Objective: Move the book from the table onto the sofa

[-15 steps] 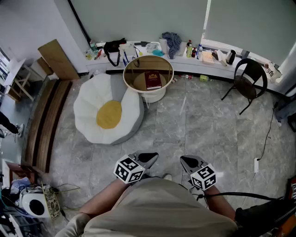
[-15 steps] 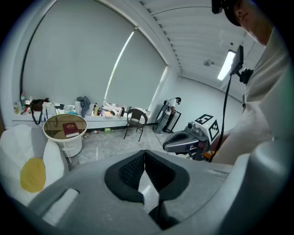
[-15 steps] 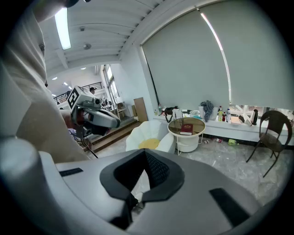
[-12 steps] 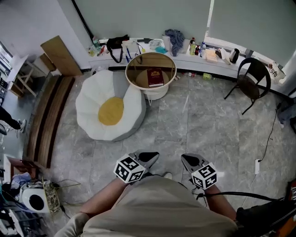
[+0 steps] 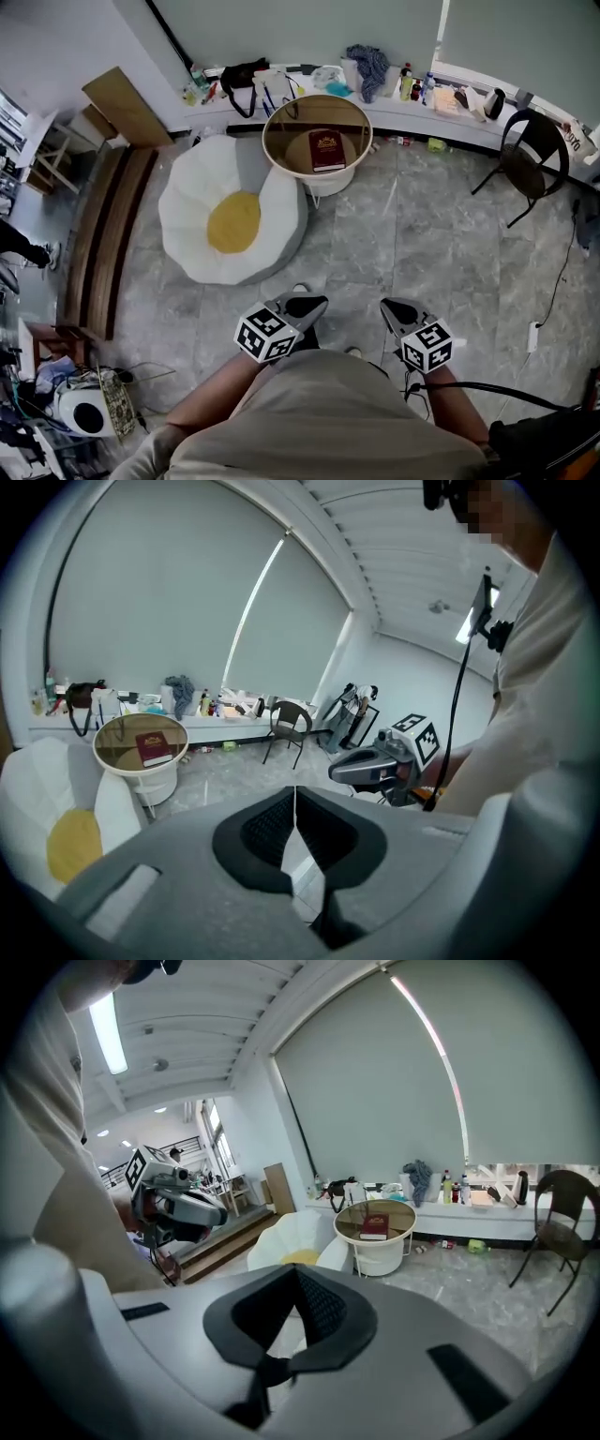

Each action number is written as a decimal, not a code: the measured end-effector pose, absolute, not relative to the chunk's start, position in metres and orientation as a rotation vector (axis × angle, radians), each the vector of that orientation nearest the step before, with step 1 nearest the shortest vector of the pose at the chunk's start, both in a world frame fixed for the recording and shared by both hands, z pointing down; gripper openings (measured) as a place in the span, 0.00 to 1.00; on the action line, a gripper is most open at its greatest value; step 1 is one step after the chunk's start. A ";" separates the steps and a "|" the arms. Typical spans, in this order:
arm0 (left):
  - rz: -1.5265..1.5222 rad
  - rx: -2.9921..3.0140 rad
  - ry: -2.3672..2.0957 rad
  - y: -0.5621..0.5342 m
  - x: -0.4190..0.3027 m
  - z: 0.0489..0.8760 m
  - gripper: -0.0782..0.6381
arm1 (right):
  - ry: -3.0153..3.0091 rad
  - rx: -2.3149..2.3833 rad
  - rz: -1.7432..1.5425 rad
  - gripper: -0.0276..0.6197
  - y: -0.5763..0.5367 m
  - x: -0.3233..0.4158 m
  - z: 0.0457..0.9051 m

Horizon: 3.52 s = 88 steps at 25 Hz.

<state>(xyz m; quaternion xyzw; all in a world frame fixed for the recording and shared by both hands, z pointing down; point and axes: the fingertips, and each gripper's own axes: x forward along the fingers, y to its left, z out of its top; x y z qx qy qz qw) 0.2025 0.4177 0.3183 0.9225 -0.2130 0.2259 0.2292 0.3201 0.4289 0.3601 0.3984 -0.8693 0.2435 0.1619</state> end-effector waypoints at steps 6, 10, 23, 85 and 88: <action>0.591 2.571 -0.425 0.321 0.177 0.325 0.15 | -2.387 1.295 0.776 0.07 0.346 0.302 0.367; 0.577 2.547 -0.388 0.239 0.145 0.332 0.23 | -2.332 1.386 0.805 0.12 0.268 0.282 0.369; 0.525 2.290 -0.563 0.032 0.091 0.413 0.29 | -2.276 1.279 0.995 0.23 0.041 0.260 0.434; 0.102 1.538 -1.135 -0.159 -0.093 0.756 0.44 | -2.218 0.472 1.227 0.26 -0.220 0.009 0.743; 0.091 1.498 -1.173 -0.133 -0.132 0.770 0.44 | -2.201 0.408 1.210 0.26 -0.198 -0.033 0.759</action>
